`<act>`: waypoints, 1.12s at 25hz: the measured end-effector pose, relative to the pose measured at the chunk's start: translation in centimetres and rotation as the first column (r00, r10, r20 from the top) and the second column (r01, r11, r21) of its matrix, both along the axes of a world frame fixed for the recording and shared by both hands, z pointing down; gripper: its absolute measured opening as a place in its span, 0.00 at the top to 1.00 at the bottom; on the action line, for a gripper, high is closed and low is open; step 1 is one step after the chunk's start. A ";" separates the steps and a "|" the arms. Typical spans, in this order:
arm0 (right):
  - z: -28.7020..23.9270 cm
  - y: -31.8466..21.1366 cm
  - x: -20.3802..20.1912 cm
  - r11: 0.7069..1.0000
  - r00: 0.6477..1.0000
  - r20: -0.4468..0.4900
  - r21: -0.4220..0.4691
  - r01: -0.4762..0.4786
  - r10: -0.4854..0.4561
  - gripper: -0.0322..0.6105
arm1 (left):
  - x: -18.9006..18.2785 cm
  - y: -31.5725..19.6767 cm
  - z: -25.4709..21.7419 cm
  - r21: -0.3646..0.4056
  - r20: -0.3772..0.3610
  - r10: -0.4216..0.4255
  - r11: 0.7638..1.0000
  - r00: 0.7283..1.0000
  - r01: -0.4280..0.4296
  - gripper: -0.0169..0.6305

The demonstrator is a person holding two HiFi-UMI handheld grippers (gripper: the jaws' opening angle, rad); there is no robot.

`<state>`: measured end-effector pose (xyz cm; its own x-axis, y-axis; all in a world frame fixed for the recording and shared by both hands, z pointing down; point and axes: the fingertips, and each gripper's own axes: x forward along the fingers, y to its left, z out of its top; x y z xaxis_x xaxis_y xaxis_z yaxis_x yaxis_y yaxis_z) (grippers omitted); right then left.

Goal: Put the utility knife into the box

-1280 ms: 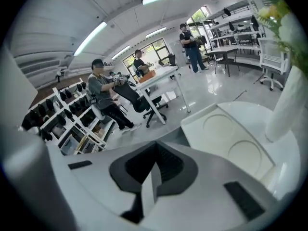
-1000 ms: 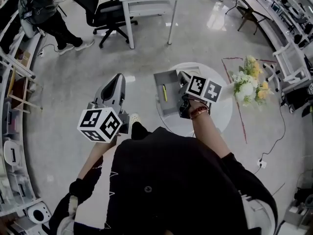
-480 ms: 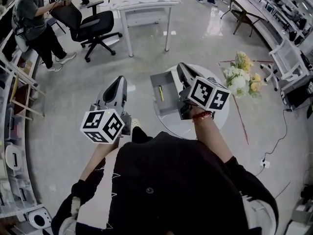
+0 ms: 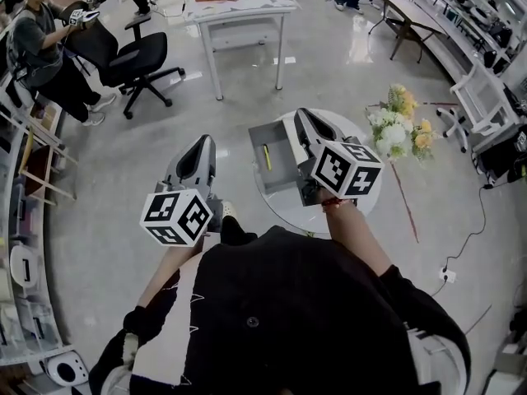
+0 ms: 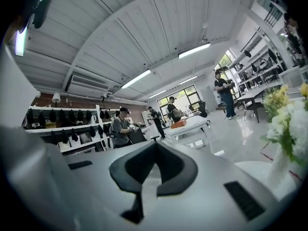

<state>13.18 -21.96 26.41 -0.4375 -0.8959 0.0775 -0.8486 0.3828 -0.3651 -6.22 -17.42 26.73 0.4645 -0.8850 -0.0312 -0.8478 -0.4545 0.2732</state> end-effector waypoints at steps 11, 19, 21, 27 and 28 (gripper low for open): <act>2.7 -0.3 0.6 0.998 0.998 -0.062 -0.060 -0.003 -0.001 0.94 | 1.0 -0.8 1.6 -0.036 -0.008 0.003 0.999 1.000 -0.004 0.96; 3.6 -1.5 0.5 0.997 0.998 -0.063 -0.078 -0.007 0.002 0.94 | 1.0 -2.0 2.0 -0.044 -0.002 0.007 0.999 1.000 -0.007 0.96; 3.7 -1.8 0.4 0.997 0.998 -0.060 -0.081 -0.005 0.001 0.94 | 0.9 -2.3 2.2 -0.050 0.000 0.007 0.999 1.000 -0.007 0.96; 3.8 -2.6 0.3 0.997 0.998 -0.064 -0.082 -0.003 -0.002 0.94 | 0.8 -3.1 2.4 -0.053 0.000 0.009 0.999 1.000 -0.009 0.96; 3.8 -2.6 0.3 0.997 0.998 -0.065 -0.083 -0.004 -0.002 0.94 | 0.8 -3.2 2.4 -0.053 0.000 0.009 0.999 1.000 -0.009 0.96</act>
